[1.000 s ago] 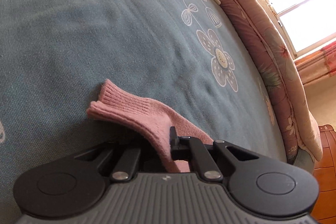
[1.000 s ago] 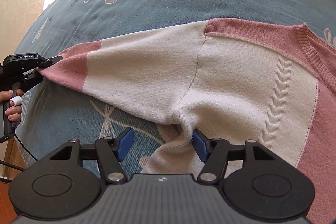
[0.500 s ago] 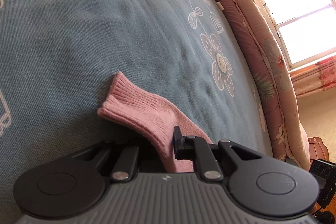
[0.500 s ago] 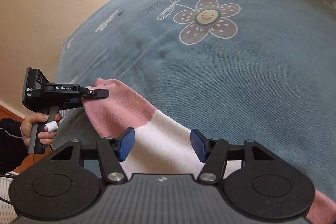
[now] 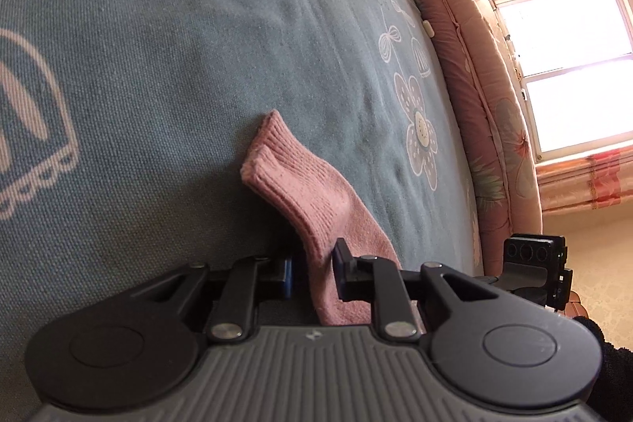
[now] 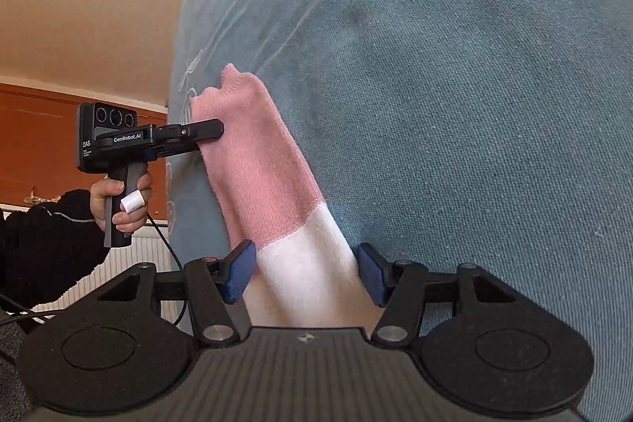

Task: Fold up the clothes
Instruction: 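Pinch the pink sleeve near the cuff with the right gripper while the left gripper holds the cuff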

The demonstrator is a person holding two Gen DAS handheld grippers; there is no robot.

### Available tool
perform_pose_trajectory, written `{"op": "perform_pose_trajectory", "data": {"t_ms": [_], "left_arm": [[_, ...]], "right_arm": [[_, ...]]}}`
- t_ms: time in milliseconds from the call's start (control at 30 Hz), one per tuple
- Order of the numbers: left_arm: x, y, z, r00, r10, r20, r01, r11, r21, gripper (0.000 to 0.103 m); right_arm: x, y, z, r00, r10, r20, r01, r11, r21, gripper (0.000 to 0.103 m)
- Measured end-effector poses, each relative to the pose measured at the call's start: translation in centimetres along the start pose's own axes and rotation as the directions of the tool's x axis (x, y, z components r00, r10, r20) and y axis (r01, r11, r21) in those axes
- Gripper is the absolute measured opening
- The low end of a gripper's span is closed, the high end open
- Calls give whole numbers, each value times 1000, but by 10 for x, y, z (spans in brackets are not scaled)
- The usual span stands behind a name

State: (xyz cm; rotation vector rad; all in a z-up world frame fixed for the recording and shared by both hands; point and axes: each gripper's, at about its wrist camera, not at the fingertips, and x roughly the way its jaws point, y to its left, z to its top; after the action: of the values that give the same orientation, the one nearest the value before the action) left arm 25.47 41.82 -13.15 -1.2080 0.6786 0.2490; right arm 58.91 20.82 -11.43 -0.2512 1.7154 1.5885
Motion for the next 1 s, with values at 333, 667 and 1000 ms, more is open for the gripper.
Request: {"op": "perform_pose_trajectory", "data": {"t_ms": [333,667,1000], "left_arm": [[5,-2,5,1000,2,-7,-2,1000,6,20],[8,-37,28,997,66,30,-70,984,164,5],[-33,-45,28,949,282,142,-312,905,288,14]], "right_arm": [[14,-15,5,998,63,8,-63,998,17,5],[-17,15,16,957,-121,264,138,989,-47,5],[-55,59,-66,862,-264,433,263,963,64,13]]}}
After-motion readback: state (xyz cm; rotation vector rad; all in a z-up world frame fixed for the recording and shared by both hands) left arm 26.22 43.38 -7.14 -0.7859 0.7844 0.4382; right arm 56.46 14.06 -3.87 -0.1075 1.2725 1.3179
